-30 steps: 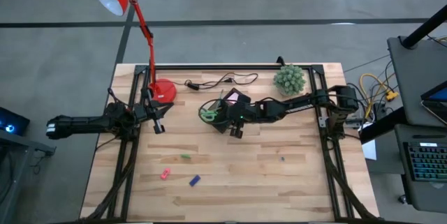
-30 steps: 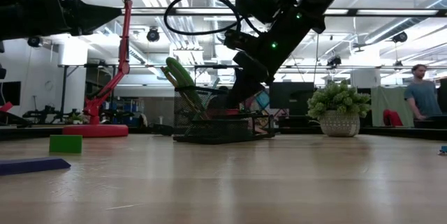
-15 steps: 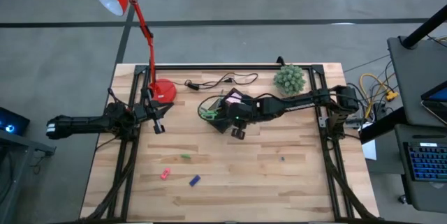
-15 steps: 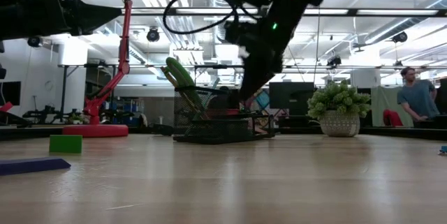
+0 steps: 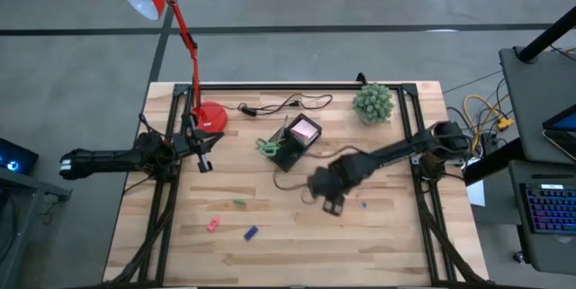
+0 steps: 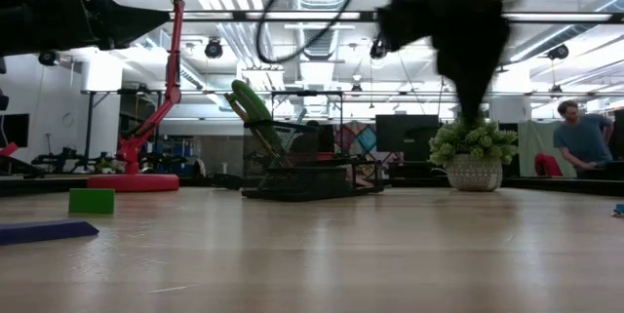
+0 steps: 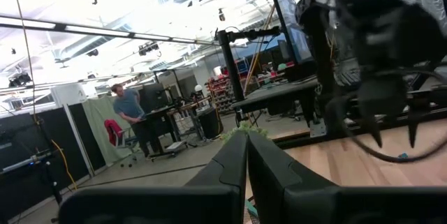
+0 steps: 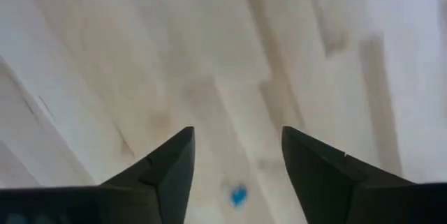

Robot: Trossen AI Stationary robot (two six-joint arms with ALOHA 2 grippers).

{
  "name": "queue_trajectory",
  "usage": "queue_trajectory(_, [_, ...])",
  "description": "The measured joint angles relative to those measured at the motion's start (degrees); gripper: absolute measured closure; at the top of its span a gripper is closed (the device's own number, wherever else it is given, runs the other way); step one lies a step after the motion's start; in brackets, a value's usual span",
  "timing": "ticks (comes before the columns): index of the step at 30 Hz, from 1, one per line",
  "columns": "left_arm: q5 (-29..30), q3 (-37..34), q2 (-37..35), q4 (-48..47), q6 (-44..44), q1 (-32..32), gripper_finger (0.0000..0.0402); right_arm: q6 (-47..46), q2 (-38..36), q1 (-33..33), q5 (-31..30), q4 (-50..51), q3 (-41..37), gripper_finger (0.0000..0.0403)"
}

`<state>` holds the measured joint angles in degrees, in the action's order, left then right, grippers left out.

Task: Pick and place office supplies into organizer
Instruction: Put the blue binder clip into the black desk organizer

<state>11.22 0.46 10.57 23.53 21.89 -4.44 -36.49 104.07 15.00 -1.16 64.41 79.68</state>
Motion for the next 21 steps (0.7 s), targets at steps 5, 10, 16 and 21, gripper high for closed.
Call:
queue_trajectory(5, [0.00,-0.01,0.00,0.00,0.00,-0.01,0.0402,-6.99,0.00,7.11,-0.16,5.63,-2.00,0.0188])
queue_trajectory(10, [0.00,0.01,0.00,0.00,0.00,0.00,0.0402,-2.66,0.00,14.36,-2.59,5.81,-4.56,0.0199])
queue_trajectory(16, [0.00,0.01,0.00,0.00,0.04,0.01,0.0402,6.19,0.00,19.80,-7.88,5.64,-8.56,0.0212])
queue_trajectory(21, [0.00,0.00,0.01,0.01,2.54,-0.01,0.0402,7.19,0.00,19.05,-7.96,3.35,-12.37,0.0219])
